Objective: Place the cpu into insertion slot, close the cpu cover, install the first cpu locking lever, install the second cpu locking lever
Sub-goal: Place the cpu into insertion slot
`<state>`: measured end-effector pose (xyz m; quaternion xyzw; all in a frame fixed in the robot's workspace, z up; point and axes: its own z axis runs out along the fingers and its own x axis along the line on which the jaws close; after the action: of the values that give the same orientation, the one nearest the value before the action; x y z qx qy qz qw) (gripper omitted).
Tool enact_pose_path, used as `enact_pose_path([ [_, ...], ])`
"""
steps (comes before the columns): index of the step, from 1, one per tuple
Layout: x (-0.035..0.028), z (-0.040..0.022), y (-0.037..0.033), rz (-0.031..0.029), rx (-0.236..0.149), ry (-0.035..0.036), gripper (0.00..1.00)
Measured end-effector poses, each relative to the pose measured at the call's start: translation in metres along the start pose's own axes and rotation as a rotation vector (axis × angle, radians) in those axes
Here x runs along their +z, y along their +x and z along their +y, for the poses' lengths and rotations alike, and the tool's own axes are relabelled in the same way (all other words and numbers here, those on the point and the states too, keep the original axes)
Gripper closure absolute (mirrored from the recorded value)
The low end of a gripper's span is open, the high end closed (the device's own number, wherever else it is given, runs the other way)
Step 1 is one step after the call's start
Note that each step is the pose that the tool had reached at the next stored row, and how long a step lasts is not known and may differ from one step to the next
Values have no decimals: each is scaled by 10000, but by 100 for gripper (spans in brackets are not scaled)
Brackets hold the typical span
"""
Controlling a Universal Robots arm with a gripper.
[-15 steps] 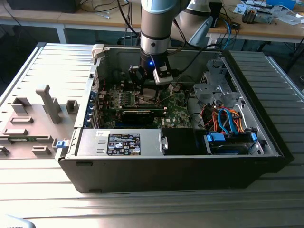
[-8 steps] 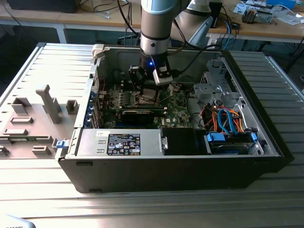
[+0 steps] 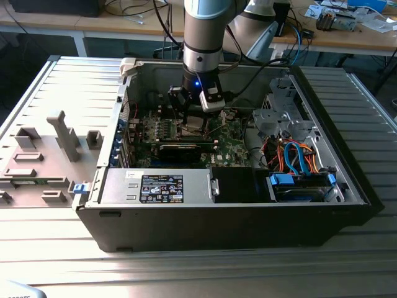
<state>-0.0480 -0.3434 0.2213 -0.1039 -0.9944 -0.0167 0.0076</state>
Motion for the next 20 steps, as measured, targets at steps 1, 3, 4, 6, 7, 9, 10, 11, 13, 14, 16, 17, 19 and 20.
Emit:
enact_pose_path([
  [1,1,0,0,0,5,0,46],
  [3,3,0,0,-1,18,-1,46],
  [4,3,0,0,0,24,0,46],
  [6,5,0,0,-1,33,0,46],
  [7,6,0,0,-1,39,0,46],
  [9,11,0,0,-2,65,-1,46],
  [10,12,0,0,-2,70,-1,46],
  [11,13,0,0,-2,73,-1,46],
  [13,15,-1,0,-2,82,-1,46],
  [14,16,0,0,-3,89,-1,46],
  [16,18,-1,0,-3,99,-2,46],
  [17,20,-1,0,-3,105,-2,46],
  [19,21,-1,0,-4,115,-2,46],
  [20,22,-1,0,-4,120,-2,46],
])
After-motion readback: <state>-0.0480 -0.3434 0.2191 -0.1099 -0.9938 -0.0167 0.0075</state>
